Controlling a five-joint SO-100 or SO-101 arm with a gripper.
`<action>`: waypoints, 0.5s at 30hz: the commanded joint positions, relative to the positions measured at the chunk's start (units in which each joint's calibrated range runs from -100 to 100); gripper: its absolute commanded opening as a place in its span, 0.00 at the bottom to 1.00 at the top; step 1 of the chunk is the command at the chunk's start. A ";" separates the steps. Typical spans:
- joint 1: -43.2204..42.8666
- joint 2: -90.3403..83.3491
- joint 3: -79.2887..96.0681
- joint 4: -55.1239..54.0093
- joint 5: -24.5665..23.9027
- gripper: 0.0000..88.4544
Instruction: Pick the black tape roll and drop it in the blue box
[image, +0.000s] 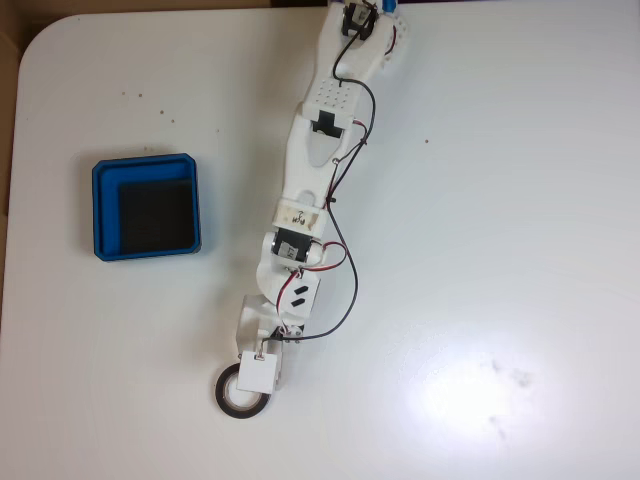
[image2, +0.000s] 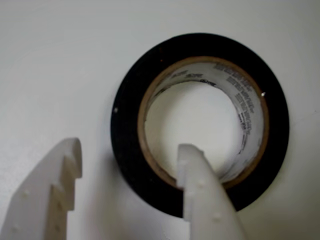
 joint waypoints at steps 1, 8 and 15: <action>0.78 -0.62 -4.70 -4.33 0.39 0.20; 0.78 1.30 -4.70 -5.07 0.39 0.20; 0.49 1.64 -4.61 -4.74 0.39 0.20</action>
